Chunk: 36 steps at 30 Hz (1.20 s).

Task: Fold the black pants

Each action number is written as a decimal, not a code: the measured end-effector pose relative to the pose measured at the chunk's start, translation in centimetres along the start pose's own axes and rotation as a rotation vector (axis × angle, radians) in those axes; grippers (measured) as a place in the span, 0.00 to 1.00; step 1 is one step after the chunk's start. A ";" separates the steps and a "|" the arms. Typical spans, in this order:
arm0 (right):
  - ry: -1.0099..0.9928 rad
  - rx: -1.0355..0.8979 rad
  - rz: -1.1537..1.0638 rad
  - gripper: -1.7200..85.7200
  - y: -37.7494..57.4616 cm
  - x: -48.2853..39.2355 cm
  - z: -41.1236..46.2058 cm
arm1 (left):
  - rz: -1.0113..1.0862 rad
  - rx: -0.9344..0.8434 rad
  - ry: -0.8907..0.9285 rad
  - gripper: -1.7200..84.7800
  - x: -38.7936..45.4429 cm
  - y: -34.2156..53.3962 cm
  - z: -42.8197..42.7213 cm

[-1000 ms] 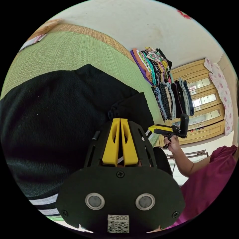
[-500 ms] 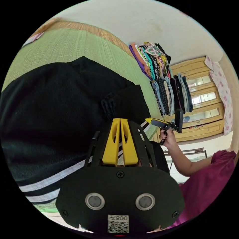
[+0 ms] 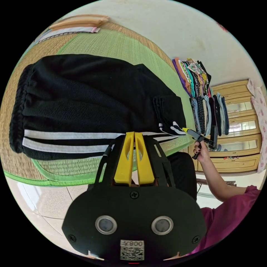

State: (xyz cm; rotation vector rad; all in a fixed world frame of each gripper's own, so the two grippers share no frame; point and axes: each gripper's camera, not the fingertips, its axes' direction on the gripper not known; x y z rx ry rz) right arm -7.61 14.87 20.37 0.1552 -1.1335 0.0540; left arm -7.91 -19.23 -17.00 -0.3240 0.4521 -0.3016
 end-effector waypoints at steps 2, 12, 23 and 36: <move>0.005 -0.012 0.006 0.02 1.6 -1.1 0.0 | 0.012 -0.010 -0.022 0.02 0.2 0.7 -0.6; -0.056 0.063 0.010 0.02 3.7 -5.3 -2.1 | -0.015 0.124 0.043 0.02 -1.3 4.7 -7.6; -0.050 -0.060 -0.437 0.02 -10.2 -27.4 9.8 | -0.078 0.131 -0.152 0.02 -6.7 5.1 -11.0; 0.140 -0.237 -0.614 0.02 -16.3 -36.7 24.4 | 0.163 0.245 -0.319 0.02 -2.4 9.0 -10.3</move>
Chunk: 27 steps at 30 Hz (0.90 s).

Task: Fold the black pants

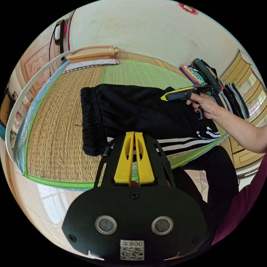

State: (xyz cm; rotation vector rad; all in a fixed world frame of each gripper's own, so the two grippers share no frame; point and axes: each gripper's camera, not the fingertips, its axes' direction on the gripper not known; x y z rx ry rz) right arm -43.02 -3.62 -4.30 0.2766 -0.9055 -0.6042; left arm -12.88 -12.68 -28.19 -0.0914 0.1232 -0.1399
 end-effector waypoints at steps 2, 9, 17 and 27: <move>-0.006 -0.008 0.040 0.02 -0.8 1.1 -0.3 | 0.017 -0.010 -0.011 0.02 0.5 0.1 -0.2; -0.087 0.022 0.148 0.02 -0.5 3.1 -0.6 | -0.050 -0.019 0.083 0.02 0.6 0.3 -0.6; -0.028 0.049 0.167 0.02 0.1 4.2 -0.5 | -0.083 -0.055 0.026 0.02 1.9 0.3 0.2; -0.213 0.159 0.175 0.02 6.1 5.9 -6.1 | -0.099 -0.026 0.035 0.02 7.0 0.4 0.4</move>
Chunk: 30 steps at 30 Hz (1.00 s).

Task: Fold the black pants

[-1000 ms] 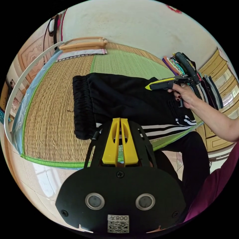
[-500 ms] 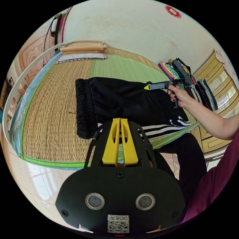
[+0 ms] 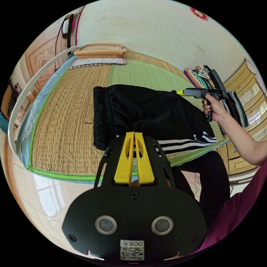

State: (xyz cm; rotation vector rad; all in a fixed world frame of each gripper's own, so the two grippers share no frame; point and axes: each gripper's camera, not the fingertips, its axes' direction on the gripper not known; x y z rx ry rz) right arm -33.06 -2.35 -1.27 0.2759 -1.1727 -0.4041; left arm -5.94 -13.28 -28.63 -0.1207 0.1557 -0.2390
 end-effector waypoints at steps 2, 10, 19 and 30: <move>-0.032 0.035 0.028 0.02 2.8 1.1 -1.7 | -0.003 -0.002 -0.001 0.02 1.2 0.2 0.3; -0.033 0.042 0.119 0.04 10.8 5.3 -4.6 | -0.015 -0.126 0.007 0.02 6.9 0.5 4.4; 0.081 0.190 0.333 0.09 26.2 13.2 -15.0 | 0.131 -0.021 0.228 0.04 17.3 0.3 4.7; -0.171 0.289 0.617 0.11 40.5 24.9 -16.4 | 0.656 -0.207 0.458 0.11 47.4 -1.5 16.1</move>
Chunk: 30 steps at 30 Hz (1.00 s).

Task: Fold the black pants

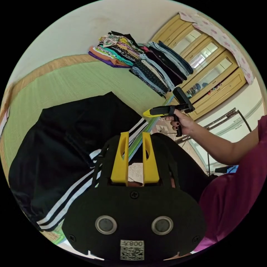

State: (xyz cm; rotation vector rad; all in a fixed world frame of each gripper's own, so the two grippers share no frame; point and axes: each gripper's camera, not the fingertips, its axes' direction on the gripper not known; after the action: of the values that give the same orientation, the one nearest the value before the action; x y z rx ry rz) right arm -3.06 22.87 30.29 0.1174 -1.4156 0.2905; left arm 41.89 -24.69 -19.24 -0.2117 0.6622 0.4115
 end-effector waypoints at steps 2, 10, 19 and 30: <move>-0.057 0.009 0.024 0.11 0.1 2.1 -0.4 | 0.052 -0.053 -0.035 0.13 2.1 -2.5 3.3; -0.153 0.021 0.017 0.10 -0.4 5.8 -1.5 | 0.294 -0.247 -0.373 0.11 10.9 -7.0 14.1; -0.010 -0.047 -0.101 0.12 -10.0 4.3 0.7 | 0.241 -0.186 -0.370 0.07 13.5 -8.0 15.1; -0.029 -0.095 -0.110 0.07 -15.1 4.1 2.5 | 0.288 -0.108 -0.380 0.07 14.7 -7.5 13.2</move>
State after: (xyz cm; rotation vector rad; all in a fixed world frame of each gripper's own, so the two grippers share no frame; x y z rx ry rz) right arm -0.86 8.33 36.10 0.1217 -1.4439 0.1308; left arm 62.89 -22.83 -17.89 -0.1349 0.2952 0.7438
